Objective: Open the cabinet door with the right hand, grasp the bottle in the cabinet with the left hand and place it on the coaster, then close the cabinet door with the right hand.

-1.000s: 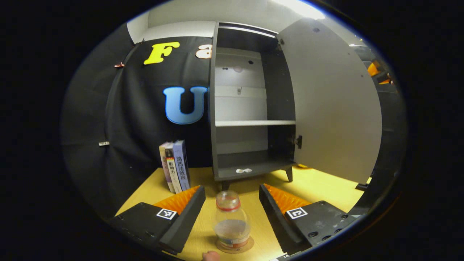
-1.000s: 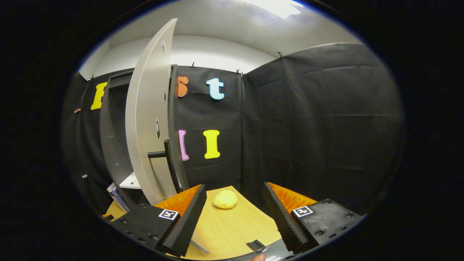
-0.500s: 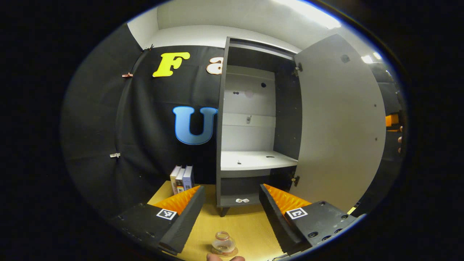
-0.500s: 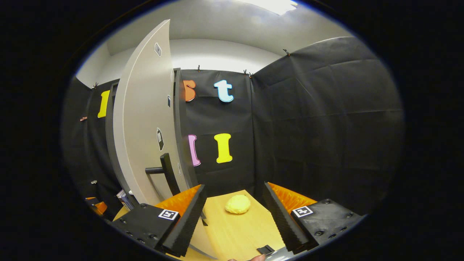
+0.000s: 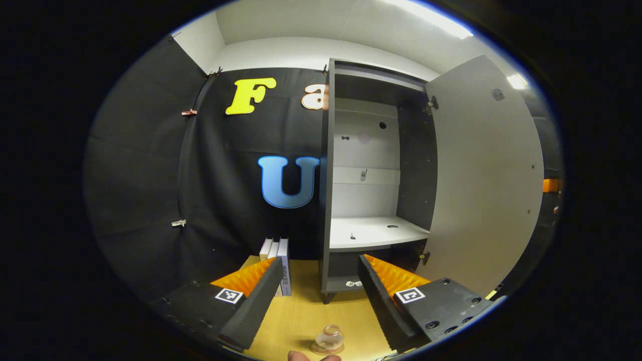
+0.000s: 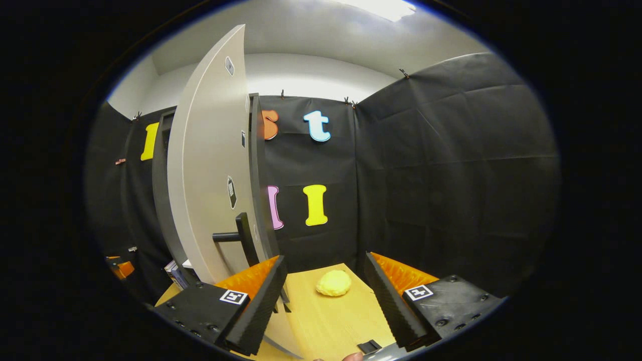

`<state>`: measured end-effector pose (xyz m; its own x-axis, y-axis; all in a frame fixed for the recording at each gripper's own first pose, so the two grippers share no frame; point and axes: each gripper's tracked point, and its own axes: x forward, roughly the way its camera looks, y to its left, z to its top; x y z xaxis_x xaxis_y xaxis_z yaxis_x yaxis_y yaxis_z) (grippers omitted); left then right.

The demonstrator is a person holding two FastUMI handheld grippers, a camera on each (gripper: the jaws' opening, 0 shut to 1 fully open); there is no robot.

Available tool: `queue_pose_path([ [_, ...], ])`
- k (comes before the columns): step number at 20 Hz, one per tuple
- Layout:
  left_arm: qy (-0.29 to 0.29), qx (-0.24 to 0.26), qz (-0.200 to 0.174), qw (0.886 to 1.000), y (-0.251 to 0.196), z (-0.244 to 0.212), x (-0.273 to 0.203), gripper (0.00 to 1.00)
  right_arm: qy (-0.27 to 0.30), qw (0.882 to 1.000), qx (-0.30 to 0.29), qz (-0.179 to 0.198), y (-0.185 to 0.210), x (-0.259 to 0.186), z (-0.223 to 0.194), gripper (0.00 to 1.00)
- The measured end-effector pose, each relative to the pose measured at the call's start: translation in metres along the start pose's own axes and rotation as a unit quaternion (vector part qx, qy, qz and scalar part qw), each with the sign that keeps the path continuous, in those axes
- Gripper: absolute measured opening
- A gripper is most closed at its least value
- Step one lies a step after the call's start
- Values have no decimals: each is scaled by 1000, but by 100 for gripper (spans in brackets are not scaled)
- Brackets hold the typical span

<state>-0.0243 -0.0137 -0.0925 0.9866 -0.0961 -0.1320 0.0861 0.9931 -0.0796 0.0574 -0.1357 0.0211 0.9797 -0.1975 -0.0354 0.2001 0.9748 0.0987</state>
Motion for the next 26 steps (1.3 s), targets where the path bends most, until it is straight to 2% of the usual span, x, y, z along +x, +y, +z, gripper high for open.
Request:
queue_pose_path([
  [2,1,-2,-1,1000,2,-1,-2,95,-5,1000,-11,-1,3,-13,2,97],
  [3,-1,-3,0,1000,4,0,-3,92,-8,1000,-20,-8,5,-3,2,96],
  [6,-4,-4,-1,1000,9,1,-5,95,-12,1000,-20,-3,18,-8,1,97],
  [17,-6,2,14,1000,24,3,-17,92,6,996,17,90,116,-29,-17,98],
  [22,-13,5,22,1000,25,12,-25,95,22,989,39,139,167,-28,-29,100],
  [26,-18,-1,28,999,27,19,-30,95,39,981,37,185,194,-34,-40,98],
])
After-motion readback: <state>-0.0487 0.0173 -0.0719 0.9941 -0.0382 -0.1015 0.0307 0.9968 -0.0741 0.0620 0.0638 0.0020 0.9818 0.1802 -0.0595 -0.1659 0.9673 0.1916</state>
